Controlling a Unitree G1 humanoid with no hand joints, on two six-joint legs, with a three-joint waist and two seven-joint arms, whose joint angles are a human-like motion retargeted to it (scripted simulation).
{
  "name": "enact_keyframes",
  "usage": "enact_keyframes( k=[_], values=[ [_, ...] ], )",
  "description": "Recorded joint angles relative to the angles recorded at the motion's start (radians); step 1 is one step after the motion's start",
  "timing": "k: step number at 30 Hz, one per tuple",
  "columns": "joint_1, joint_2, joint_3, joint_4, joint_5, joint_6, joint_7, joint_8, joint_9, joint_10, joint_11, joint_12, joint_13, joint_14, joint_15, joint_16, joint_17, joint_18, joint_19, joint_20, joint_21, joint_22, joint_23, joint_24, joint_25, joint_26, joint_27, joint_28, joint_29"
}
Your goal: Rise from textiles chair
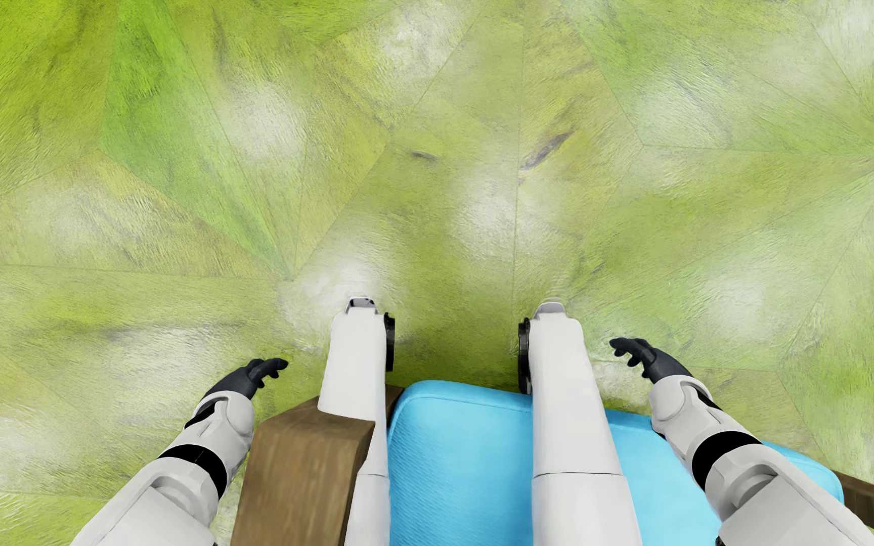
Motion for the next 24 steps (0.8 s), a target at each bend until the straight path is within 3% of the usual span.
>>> enact_keyframes(
  k=[4, 7, 11, 13, 18, 20, 22, 24],
  values=[
    [0.300, 0.285, -0.001, -0.007, -0.004, -0.001, 0.052, -0.034, -0.124, -0.350, -0.361, 0.191, 0.159, 0.008, 0.064, -0.003, -0.028, 0.011, 0.014, 0.047, -0.060, 0.011, -0.014, 0.043, -0.028, 0.013, 0.006, -0.044, 0.023],
    [0.560, 0.501, 0.008, -0.025, -0.014, -0.017, 0.074, -0.054, -0.217, -0.649, -0.629, 0.337, 0.293, 0.089, 0.221, 0.009, -0.061, 0.012, 0.058, 0.072, -0.093, -0.005, -0.020, 0.067, -0.062, -0.002, 0.005, -0.075, 0.051],
    [0.850, 0.555, -0.018, 0.014, -0.063, -0.016, 0.159, -0.082, -0.307, -0.986, -0.624, 0.455, 0.363, 0.204, 0.357, 0.027, -0.078, -0.024, 0.214, 0.169, -0.131, 0.020, -0.004, 0.048, -0.082, 0.001, 0.012, -0.069, 0.087],
    [0.971, 0.581, -0.034, 0.035, -0.087, -0.005, 0.201, -0.103, -0.329, -1.087, -0.701, 0.480, 0.374, 0.204, 0.350, 0.033, -0.081, -0.037, 0.200, 0.186, -0.147, 0.052, 0.001, 0.048, -0.075, 0.005, 0.011, -0.075, 0.087],
    [1.179, 0.639, -0.031, 0.072, -0.127, 0.007, 0.267, -0.122, -0.393, -1.200, -1.093, 0.464, 0.394, 0.160, 0.374, 0.032, -0.099, -0.062, 0.112, 0.231, -0.153, 0.063, 0.025, 0.039, -0.077, -0.007, 0.021, -0.071, 0.104],
    [1.250, 0.664, -0.036, 0.108, -0.119, 0.014, 0.284, -0.147, -0.405, -1.205, -1.068, 0.459, 0.397, 0.172, 0.398, 0.036, -0.095, -0.099, 0.120, 0.244, -0.158, 0.039, 0.030, 0.025, -0.087, -0.022, 0.022, -0.049, 0.114],
    [1.269, 0.691, -0.040, 0.172, -0.074, 0.020, 0.294, -0.160, -0.410, -1.113, -1.032, 0.472, 0.401, 0.241, 0.449, 0.045, -0.073, -0.174, 0.091, 0.259, -0.151, 0.017, 0.033, 0.009, -0.097, -0.039, 0.018, -0.021, 0.114],
    [1.172, 0.782, -0.024, 0.216, -0.032, 0.026, 0.254, -0.164, -0.413, -0.852, -1.077, 0.482, 0.413, 0.401, 0.419, 0.041, -0.073, -0.232, 0.006, 0.284, -0.126, 0.005, 0.023, 0.010, -0.114, -0.035, 0.023, -0.019, 0.111]
  ],
)
